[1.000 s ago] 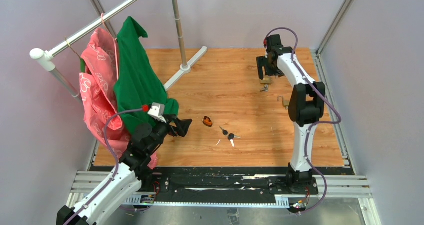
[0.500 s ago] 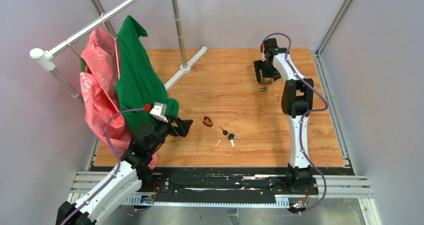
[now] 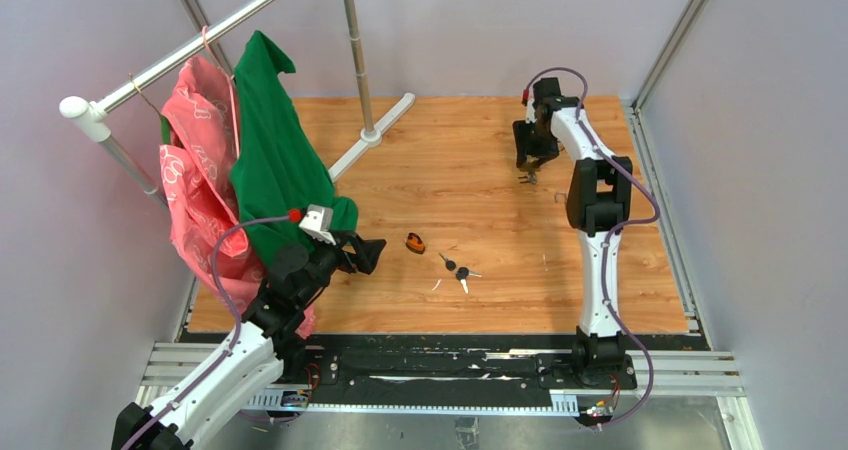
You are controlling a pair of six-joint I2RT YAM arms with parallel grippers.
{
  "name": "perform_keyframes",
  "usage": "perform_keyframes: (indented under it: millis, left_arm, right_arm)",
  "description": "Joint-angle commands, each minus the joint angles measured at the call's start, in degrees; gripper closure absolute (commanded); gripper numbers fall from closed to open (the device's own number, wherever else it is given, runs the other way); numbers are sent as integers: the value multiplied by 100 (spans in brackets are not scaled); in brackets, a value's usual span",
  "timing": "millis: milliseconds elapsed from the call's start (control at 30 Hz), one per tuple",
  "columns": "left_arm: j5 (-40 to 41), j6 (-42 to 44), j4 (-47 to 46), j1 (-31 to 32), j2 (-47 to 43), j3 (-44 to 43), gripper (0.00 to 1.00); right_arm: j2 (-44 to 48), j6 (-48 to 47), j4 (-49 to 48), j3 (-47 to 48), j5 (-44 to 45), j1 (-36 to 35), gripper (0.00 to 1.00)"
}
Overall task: Lock with the key
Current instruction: Pick up the lock from the center of the board.
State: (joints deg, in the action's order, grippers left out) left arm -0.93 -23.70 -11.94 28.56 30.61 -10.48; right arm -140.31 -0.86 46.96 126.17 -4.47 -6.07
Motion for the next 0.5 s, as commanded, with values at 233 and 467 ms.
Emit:
perform_keyframes:
  millis: [233, 467]
  left_arm:
    - [12, -134, -154, -61, -184, 54, 1]
    - [-146, -395, -159, -61, -188, 27, 12]
  right_arm:
    - [1897, -40, -812, -2639, -723, -302, 100]
    - [3443, 342, -2422, -4664, -77, -894, 100]
